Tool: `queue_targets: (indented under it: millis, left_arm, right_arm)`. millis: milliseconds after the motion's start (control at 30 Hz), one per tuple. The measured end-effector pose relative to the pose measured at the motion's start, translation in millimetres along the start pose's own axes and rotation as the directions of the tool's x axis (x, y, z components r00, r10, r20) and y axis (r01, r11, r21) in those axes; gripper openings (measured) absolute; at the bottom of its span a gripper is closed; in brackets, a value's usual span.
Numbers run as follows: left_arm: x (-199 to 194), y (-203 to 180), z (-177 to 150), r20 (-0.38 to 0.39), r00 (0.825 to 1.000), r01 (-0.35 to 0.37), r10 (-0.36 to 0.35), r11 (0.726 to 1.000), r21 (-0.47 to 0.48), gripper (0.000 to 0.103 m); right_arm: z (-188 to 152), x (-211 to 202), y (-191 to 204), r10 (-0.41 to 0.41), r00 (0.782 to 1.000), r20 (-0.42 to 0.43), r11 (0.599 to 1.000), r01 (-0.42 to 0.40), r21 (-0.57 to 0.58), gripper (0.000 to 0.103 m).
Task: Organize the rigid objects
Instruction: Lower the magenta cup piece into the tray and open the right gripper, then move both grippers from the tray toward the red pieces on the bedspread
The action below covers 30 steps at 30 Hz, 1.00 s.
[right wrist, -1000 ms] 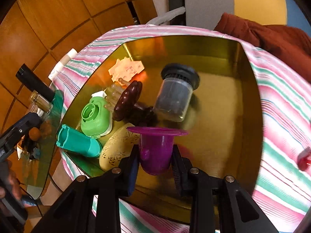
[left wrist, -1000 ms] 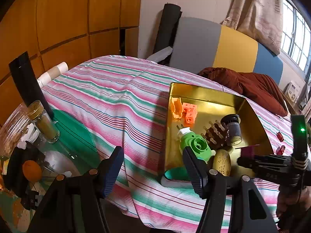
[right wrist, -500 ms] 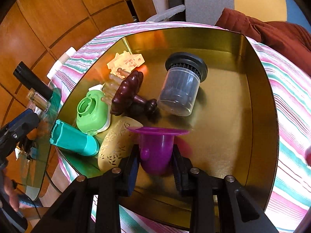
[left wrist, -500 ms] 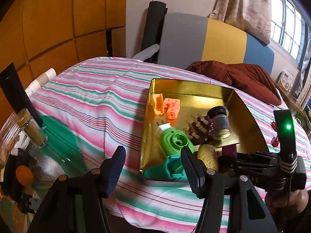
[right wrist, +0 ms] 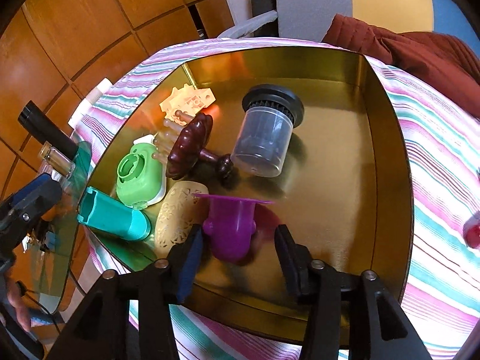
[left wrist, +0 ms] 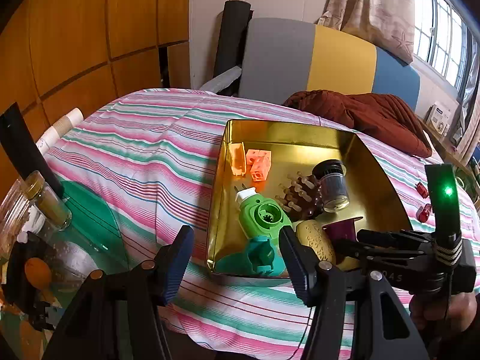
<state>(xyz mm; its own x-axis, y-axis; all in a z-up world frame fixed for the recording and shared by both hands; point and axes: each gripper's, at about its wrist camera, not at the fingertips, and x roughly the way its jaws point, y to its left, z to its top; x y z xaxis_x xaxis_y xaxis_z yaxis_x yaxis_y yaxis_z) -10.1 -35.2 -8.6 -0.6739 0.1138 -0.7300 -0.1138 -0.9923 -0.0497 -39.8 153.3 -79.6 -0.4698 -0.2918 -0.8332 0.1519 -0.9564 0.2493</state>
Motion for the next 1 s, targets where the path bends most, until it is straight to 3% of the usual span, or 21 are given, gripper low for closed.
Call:
queue_targets:
  millis: [300, 633, 1000]
  left_arm:
    - [-2, -9, 3, 0.007, 1.000, -0.004, 0.004, 1.000, 0.030, 0.060]
    - [-3, -32, 14, 0.024, 0.999, 0.030, -0.032, 0.997, 0.077, 0.060]
    - [-4, -64, 23, 0.029, 0.997, 0.068, -0.072, 0.988, 0.140, 0.060]
  right_arm:
    - [0, -29, 0, -0.009, 0.997, 0.071, 1.000, 0.011, -0.025, 0.061]
    - [9, -76, -27, -0.055, 0.982, 0.180, 0.999, 0.053, 0.011, 0.064]
    - [10, -117, -97, -0.211, 0.951, 0.226, 0.976, 0.191, 0.107, 0.069]
